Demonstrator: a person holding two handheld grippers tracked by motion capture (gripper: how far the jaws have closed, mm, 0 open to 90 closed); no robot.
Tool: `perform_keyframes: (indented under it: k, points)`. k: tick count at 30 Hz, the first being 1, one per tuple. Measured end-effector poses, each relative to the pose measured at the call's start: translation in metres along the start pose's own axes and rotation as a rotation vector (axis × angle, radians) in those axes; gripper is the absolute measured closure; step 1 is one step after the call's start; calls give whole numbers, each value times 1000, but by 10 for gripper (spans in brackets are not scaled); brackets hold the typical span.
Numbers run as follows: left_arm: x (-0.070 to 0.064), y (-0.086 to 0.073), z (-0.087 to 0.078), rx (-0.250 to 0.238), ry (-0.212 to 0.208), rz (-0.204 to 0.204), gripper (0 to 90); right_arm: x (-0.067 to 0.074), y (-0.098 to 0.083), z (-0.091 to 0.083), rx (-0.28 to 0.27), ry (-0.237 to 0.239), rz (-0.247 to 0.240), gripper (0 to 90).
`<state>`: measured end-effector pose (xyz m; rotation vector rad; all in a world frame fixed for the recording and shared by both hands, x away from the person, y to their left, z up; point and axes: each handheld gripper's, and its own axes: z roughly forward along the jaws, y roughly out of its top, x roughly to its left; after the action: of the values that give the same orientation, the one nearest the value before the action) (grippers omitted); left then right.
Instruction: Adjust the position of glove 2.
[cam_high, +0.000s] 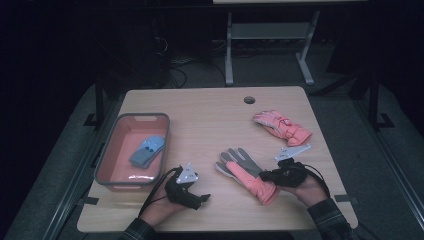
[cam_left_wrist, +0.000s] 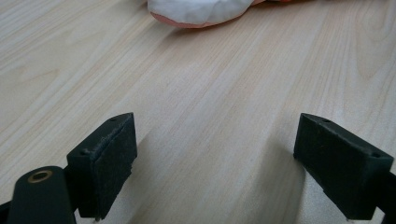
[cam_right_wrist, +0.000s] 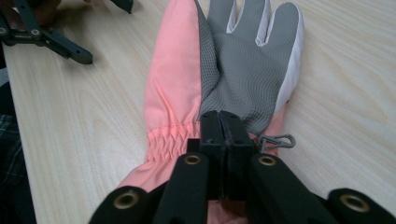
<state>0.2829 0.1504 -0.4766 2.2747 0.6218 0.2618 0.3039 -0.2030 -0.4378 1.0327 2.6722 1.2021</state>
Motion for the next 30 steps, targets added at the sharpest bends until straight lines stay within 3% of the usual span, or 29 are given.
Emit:
perform_keyframes:
  k: [13,18,25,30]
  points:
    - [0,0,0,0,1,6,126,-5,12,-8,-43,-6,-20,605]
    - [1,0,0,0,1,7,126,-16,21,-13,-54,-36,-38,547]
    - [0,0,0,0,-5,3,125,-29,34,-25,-61,-90,-41,533]
    - [0,1,1,1,-7,3,125,-48,39,-31,-65,-121,-28,511]
